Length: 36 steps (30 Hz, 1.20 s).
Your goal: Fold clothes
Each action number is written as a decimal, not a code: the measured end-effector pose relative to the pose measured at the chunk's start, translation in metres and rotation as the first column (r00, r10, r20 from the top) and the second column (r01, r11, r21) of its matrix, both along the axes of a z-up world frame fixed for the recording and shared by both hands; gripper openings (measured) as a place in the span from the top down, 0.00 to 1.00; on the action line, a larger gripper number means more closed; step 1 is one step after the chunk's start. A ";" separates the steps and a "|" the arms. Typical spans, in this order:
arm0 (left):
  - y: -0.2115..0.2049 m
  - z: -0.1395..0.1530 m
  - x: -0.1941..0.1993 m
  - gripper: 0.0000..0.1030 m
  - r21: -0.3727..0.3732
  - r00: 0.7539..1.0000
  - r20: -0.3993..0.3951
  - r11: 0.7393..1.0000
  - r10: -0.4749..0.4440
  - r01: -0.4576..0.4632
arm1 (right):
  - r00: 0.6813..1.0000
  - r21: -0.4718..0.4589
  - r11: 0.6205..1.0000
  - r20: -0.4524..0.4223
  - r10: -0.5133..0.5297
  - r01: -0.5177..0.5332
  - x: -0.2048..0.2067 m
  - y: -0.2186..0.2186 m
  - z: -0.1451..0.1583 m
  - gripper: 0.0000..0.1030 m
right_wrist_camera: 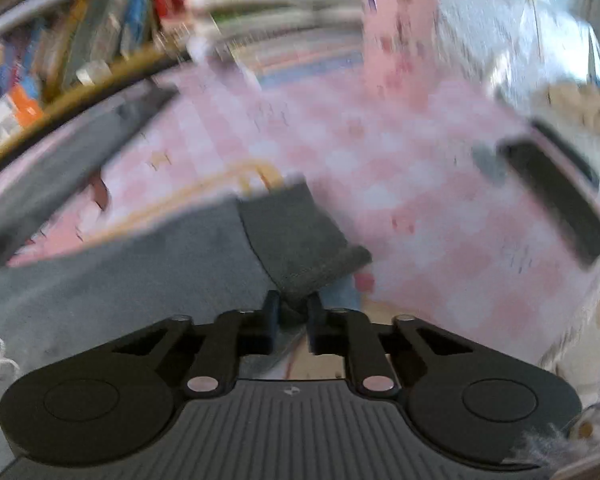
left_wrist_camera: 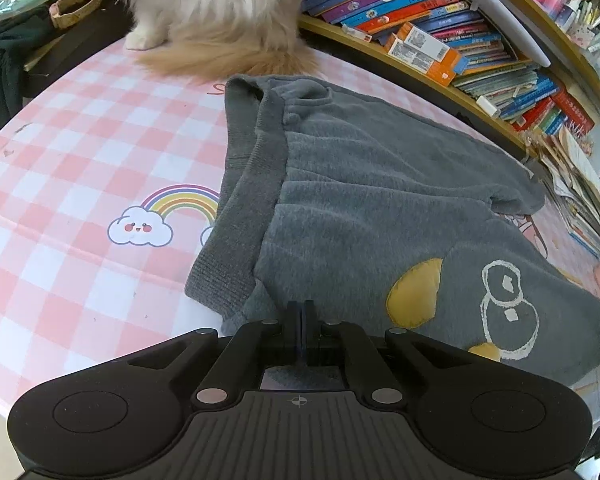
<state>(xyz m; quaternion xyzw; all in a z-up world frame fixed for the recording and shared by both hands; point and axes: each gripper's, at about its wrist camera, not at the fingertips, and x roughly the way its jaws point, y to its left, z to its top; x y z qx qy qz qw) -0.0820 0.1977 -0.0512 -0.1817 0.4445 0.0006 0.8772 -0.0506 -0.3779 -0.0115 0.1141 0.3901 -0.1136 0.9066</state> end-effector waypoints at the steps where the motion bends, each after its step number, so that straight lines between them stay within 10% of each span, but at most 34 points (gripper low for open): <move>1: 0.000 0.000 0.000 0.97 0.001 1.000 0.000 1.000 -0.001 0.001 | 1.000 -0.012 1.000 0.015 0.007 -0.006 -0.003 0.002 0.005 0.90; 10: 0.004 -0.001 0.001 0.97 -0.014 1.000 0.005 1.000 -0.008 0.008 | 0.991 -0.124 0.992 -0.134 -0.009 -0.008 -0.009 0.008 -0.031 0.88; 20: 0.000 0.003 -0.002 0.93 0.027 0.999 0.030 0.999 -0.028 0.027 | 0.995 -0.181 0.982 -0.090 0.045 -0.061 -0.012 0.028 -0.009 0.52; 36: -0.025 0.037 0.001 0.33 0.103 0.984 0.111 0.987 -0.136 0.125 | 0.956 -0.176 0.940 -0.039 0.289 -0.291 -0.012 0.094 0.020 0.25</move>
